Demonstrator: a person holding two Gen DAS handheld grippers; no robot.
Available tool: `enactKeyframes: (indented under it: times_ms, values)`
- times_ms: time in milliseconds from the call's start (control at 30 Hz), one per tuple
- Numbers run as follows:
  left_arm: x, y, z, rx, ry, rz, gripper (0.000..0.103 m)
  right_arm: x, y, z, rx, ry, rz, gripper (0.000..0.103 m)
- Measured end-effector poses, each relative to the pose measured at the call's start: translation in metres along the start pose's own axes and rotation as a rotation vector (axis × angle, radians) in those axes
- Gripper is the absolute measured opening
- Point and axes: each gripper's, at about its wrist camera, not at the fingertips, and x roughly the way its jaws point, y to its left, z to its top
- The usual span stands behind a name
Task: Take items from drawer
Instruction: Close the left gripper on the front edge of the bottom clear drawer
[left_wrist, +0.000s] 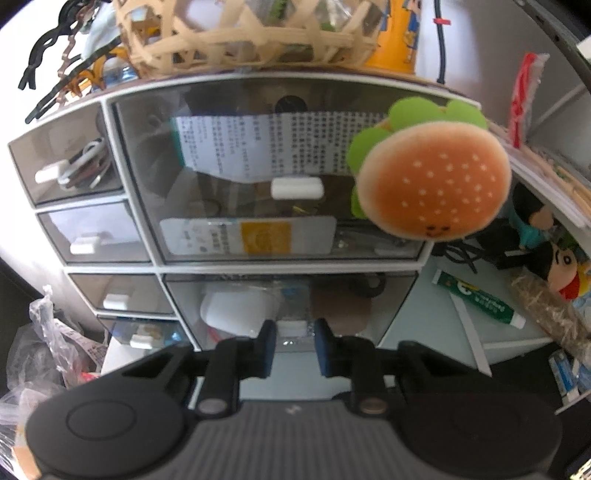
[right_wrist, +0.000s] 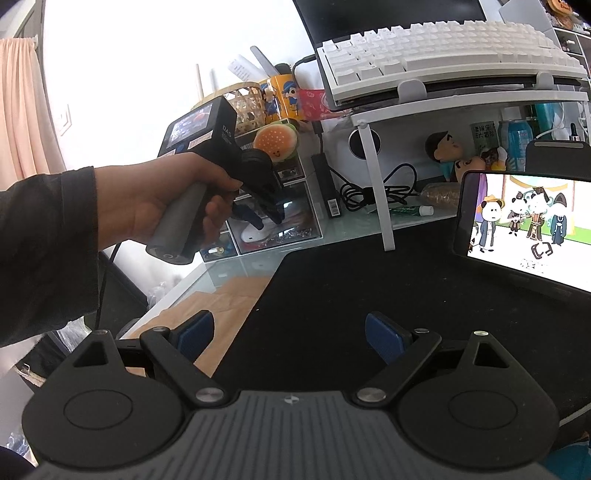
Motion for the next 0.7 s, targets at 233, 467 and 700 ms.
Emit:
enactKeyframes:
  times_ms: [233, 467, 700]
  values:
    - [0.0029, -0.0004, 0.0017, 0.000, 0.005, 0.008, 0.024, 0.0017, -0.0007, -0.0001, 0.003, 0.005, 0.004, 0.092]
    - [0.0066, -0.0001, 0.0024, -0.017, 0.011, 0.020, 0.021, -0.0012, -0.0014, 0.0005, 0.005, 0.002, 0.001, 0.092]
    - [0.0024, -0.0038, 0.0072, 0.017, -0.005, 0.038, 0.022, -0.0026, -0.0030, 0.0014, 0.015, -0.003, 0.000, 0.092]
